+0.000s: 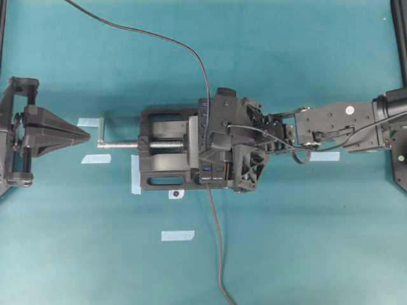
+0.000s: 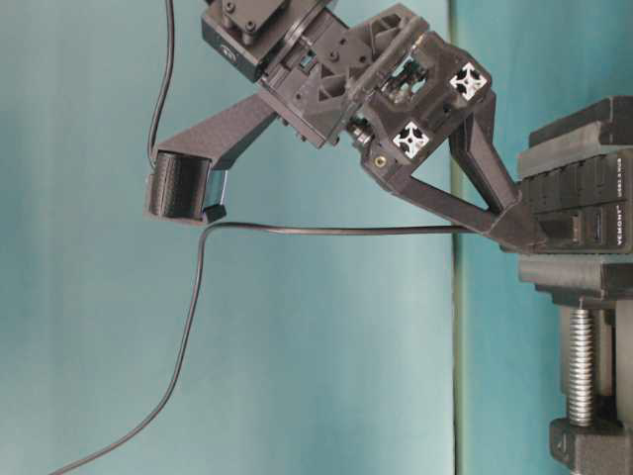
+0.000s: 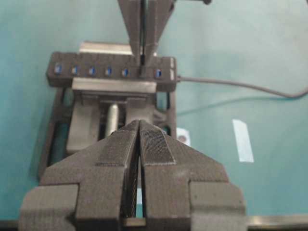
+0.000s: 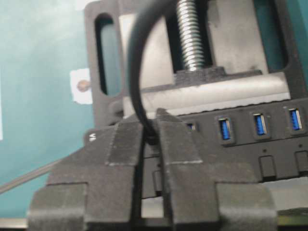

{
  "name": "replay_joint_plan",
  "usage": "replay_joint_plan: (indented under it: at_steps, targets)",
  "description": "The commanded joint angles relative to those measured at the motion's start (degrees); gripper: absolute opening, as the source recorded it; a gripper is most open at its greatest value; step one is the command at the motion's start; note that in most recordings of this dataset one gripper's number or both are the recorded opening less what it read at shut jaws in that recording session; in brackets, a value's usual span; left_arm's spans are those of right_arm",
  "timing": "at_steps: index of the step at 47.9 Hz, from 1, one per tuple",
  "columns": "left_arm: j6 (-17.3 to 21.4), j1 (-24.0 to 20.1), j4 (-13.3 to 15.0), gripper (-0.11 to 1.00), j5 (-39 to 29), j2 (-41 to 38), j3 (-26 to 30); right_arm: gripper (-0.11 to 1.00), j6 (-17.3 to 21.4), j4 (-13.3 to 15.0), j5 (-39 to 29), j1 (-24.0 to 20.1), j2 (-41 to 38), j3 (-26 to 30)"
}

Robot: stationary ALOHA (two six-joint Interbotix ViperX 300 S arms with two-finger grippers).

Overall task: Insert the USB into the second port from the front of the fixed hub.
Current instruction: 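Push the USB plug down into the port with the right gripper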

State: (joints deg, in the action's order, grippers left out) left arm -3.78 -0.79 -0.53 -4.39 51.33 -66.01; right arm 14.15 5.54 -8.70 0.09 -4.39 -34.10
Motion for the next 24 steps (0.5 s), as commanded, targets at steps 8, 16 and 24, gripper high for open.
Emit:
replay_joint_plan:
  at_steps: [8, 16, 24]
  targets:
    - [-0.09, 0.00, -0.09, 0.00, 0.26, -0.26, 0.62, 0.06, 0.70, -0.09, -0.18, 0.18, 0.35, -0.18]
    - [0.00, -0.09, -0.09, 0.00, 0.26, -0.26, 0.53, 0.06, 0.79, -0.09, -0.53, 0.18, 0.00, -0.26]
    - [-0.09, 0.00, -0.09, 0.00, 0.26, -0.26, 0.62, 0.06, 0.79, -0.09, -0.97, 0.18, -0.44, -0.26]
